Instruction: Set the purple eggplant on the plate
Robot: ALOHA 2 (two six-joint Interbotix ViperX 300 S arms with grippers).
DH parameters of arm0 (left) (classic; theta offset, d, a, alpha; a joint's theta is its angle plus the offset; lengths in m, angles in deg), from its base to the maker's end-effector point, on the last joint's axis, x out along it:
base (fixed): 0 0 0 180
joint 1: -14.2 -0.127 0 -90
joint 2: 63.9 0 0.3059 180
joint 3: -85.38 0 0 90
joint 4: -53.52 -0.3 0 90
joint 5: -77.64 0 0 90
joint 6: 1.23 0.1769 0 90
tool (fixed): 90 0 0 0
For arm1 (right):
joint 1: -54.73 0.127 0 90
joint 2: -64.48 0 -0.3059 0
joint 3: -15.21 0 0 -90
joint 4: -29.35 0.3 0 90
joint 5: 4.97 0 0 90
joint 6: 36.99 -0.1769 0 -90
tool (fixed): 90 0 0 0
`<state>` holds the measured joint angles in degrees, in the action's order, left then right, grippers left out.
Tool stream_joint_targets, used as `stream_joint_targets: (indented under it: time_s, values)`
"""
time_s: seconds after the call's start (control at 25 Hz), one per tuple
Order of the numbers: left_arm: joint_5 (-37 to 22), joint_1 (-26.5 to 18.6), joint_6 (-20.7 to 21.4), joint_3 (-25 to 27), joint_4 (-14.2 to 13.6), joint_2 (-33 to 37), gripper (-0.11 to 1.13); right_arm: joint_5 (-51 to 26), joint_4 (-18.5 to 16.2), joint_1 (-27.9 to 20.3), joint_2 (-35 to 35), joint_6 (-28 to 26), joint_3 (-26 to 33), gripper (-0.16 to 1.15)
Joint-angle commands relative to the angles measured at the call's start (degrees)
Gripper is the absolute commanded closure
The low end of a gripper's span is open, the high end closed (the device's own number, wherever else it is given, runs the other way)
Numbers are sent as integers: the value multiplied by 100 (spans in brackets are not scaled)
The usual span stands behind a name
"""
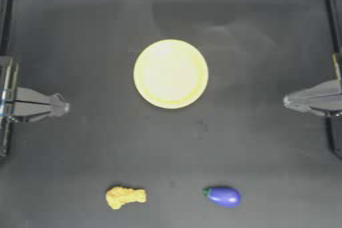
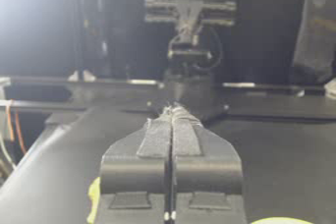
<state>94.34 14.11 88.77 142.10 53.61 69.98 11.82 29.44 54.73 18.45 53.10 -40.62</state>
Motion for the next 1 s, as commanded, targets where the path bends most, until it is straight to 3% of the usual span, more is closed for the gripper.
stream_joint_targets:
  time_s: [0.04, 0.16, 0.32, 0.4, 0.52, 0.64, 0.72, 0.88, 1.0]
  values:
    - [44, 26, -88, -158, 141, 62, 102, 70, -26, 9, 18, -26, -9, 101]
    - [18, 18, -70, -158, 176, 62, 94, 35, -44, 9, 9, -26, 0, 94]
    - [18, 26, -53, -176, 167, 62, 93, -18, -53, 18, 9, -18, 18, 81]
    - [18, 26, -35, -202, 158, 53, 85, -26, -62, 18, 9, 9, 26, 73]
    - [18, 26, -35, -220, 132, 44, 54, -62, -167, 18, 18, 18, 18, 48]
    - [18, 26, -35, -211, 123, 35, 11, -97, -185, 18, 9, 9, 26, 13]
    - [18, 26, -35, -220, 123, 26, -7, -123, -176, 18, 9, 9, 26, -8]
    - [9, 26, -9, -211, 114, 35, 5, -439, -141, 18, 9, 0, 141, -1]
    - [-88, 26, -9, -220, 114, 35, 3, -1318, -9, 18, 0, -9, 492, -1]
